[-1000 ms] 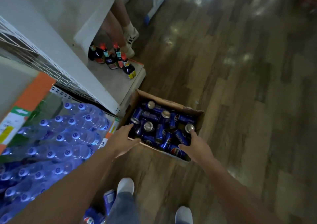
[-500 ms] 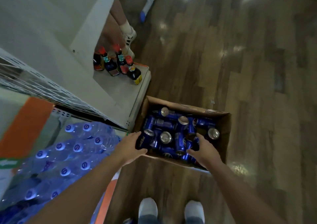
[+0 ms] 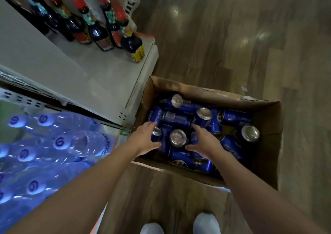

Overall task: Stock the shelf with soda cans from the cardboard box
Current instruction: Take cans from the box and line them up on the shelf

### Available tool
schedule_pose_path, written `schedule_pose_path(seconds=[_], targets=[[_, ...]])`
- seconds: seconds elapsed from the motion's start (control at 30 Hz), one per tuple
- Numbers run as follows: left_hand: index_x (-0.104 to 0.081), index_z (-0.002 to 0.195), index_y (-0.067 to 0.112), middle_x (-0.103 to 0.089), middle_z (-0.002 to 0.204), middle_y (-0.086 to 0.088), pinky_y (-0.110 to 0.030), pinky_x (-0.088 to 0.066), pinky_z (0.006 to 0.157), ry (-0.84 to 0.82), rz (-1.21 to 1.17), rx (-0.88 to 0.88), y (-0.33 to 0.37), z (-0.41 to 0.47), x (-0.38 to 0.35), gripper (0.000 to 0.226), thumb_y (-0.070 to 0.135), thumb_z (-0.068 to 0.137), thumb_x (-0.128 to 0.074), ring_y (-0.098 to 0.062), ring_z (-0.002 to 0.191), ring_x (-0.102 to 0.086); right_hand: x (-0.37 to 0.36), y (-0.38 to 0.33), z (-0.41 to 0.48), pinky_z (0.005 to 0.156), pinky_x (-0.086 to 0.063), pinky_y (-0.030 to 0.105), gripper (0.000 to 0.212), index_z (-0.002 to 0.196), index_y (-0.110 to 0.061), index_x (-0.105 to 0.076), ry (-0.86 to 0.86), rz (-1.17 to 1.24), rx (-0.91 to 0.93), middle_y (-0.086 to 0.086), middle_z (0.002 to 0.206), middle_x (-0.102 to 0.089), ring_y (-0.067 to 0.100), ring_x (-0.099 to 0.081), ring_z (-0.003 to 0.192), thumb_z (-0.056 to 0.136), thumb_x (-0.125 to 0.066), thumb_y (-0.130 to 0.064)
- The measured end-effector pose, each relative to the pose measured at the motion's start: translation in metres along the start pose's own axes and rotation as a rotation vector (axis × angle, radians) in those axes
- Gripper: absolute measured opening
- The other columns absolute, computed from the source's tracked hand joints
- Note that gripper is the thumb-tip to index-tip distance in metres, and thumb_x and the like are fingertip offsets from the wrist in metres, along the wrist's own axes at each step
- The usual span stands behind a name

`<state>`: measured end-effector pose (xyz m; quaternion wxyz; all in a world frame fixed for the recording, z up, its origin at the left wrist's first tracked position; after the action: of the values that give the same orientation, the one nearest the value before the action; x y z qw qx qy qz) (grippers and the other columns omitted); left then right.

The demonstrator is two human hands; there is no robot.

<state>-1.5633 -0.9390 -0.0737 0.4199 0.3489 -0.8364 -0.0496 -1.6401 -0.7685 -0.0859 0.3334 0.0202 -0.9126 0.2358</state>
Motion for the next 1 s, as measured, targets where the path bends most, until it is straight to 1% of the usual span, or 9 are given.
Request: schedule_pose_path(seconds=[0.07,0.17,0.23,0.3,0.37,0.53,0.7,0.9,1.0], targets=[[-0.017,0.148,0.018,-0.02,0.154,-0.004,-0.035,-0.027,0.113,-0.028,0.071,-0.029,-0.005,0.014,-0.012,0.084,0.033,0.083,-0.067,-0.022,0.139,-0.026,-0.011,0.001,0.015,0.098,-0.044,0.036,0.089,0.149,-0.024,-0.016,-0.027,-0.023,0.039,0.006,0.145,-0.039,0.024,-0.044,0.127,0.08,-0.072,-0.034],[-0.013,0.149,0.019,-0.015,0.156,-0.005,-0.035,-0.022,0.115,-0.073,0.119,-0.068,-0.009,0.032,-0.028,0.087,0.03,0.082,-0.068,-0.023,0.142,-0.018,-0.031,0.0,0.033,0.106,-0.038,0.039,0.092,0.149,-0.023,-0.017,-0.091,-0.029,0.1,0.006,0.149,-0.033,0.026,-0.036,0.133,0.078,-0.074,-0.03],[-0.013,0.149,0.017,-0.013,0.156,-0.006,-0.035,-0.021,0.116,-0.078,0.151,-0.072,-0.013,0.041,-0.033,0.089,0.029,0.081,-0.069,-0.024,0.143,-0.015,-0.042,-0.001,0.042,0.108,-0.034,0.038,0.094,0.149,-0.023,-0.015,-0.121,-0.053,0.124,0.006,0.149,-0.031,0.027,-0.033,0.135,0.077,-0.075,-0.029],[-0.015,0.149,0.016,-0.015,0.155,-0.008,-0.037,-0.021,0.116,-0.071,0.156,-0.061,-0.019,0.05,-0.036,0.09,0.027,0.08,-0.071,-0.026,0.142,-0.016,-0.049,-0.003,0.049,0.108,-0.034,0.037,0.096,0.15,-0.023,-0.013,-0.132,-0.106,0.146,0.006,0.149,-0.03,0.028,-0.033,0.135,0.077,-0.075,-0.03],[-0.019,0.148,0.014,-0.02,0.153,-0.01,-0.039,-0.025,0.114,-0.075,0.142,-0.032,-0.027,0.057,-0.039,0.089,0.026,0.077,-0.073,-0.029,0.138,-0.023,-0.053,-0.006,0.057,0.109,-0.034,0.039,0.098,0.15,-0.024,-0.011,-0.138,-0.157,0.163,0.006,0.149,-0.03,0.028,-0.034,0.134,0.077,-0.075,-0.031],[-0.03,0.141,0.013,-0.031,0.143,-0.011,-0.041,-0.036,0.106,-0.075,0.112,0.005,-0.038,0.066,-0.041,0.079,0.025,0.077,-0.073,-0.03,0.127,-0.039,-0.058,-0.013,0.067,0.103,-0.038,0.041,0.096,0.148,-0.027,-0.013,-0.143,-0.237,0.176,0.004,0.147,-0.032,0.028,-0.037,0.131,0.075,-0.075,-0.034],[-0.031,0.139,0.014,-0.029,0.14,-0.012,-0.042,-0.04,0.103,-0.076,0.144,0.03,-0.038,0.07,-0.042,0.076,0.024,0.076,-0.074,-0.031,0.124,-0.04,-0.06,-0.02,0.068,0.093,-0.042,0.041,0.086,0.143,-0.025,-0.02,-0.125,-0.348,0.201,0.005,0.141,-0.037,0.029,-0.045,0.122,0.076,-0.073,-0.032],[-0.034,0.135,0.015,-0.027,0.139,-0.013,-0.041,-0.042,0.099,-0.043,0.229,-0.011,-0.03,0.055,-0.034,0.073,0.024,0.075,-0.074,-0.033,0.12,-0.039,-0.046,-0.022,0.055,0.085,-0.045,0.036,0.079,0.139,-0.022,-0.025,-0.06,-0.255,0.174,0.006,0.134,-0.043,0.028,-0.052,0.112,0.076,-0.073,-0.027],[-0.035,0.134,0.018,-0.026,0.138,-0.011,-0.042,-0.042,0.098,-0.027,0.242,-0.048,-0.021,0.043,-0.025,0.073,0.026,0.074,-0.075,-0.032,0.12,-0.039,-0.032,-0.027,0.042,0.088,-0.048,0.038,0.079,0.139,-0.02,-0.026,-0.037,-0.211,0.154,0.008,0.134,-0.043,0.029,-0.053,0.111,0.076,-0.073,-0.025]])
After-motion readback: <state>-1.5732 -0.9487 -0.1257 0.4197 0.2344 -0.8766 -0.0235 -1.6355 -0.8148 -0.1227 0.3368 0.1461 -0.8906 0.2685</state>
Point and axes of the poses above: each hand's wrist, its own z-axis towards the middle knuckle, its own x-axis out of the back of the hand, y = z × x, the point moved 9 cm from there along z, towards the middle knuckle
